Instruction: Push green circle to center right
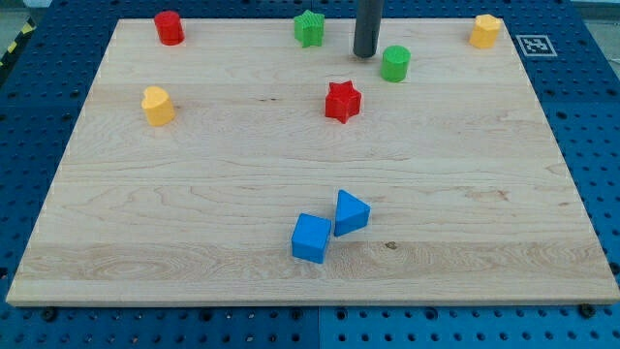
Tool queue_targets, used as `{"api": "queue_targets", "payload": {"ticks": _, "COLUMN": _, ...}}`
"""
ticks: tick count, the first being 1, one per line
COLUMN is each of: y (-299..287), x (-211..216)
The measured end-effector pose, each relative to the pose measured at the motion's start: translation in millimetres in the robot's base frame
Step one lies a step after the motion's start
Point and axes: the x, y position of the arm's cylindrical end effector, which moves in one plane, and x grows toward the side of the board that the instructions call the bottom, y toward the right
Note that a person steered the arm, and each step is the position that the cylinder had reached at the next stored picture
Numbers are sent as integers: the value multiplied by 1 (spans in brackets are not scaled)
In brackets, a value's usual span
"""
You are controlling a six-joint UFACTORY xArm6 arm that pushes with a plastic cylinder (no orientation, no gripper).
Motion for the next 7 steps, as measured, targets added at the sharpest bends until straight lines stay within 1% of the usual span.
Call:
{"api": "queue_targets", "payload": {"ticks": 2, "y": 22, "x": 19}}
{"api": "queue_targets", "payload": {"ticks": 4, "y": 77, "x": 46}}
{"api": "queue_targets", "payload": {"ticks": 5, "y": 99, "x": 66}}
{"api": "queue_targets", "payload": {"ticks": 6, "y": 114, "x": 83}}
{"api": "queue_targets", "payload": {"ticks": 7, "y": 121, "x": 91}}
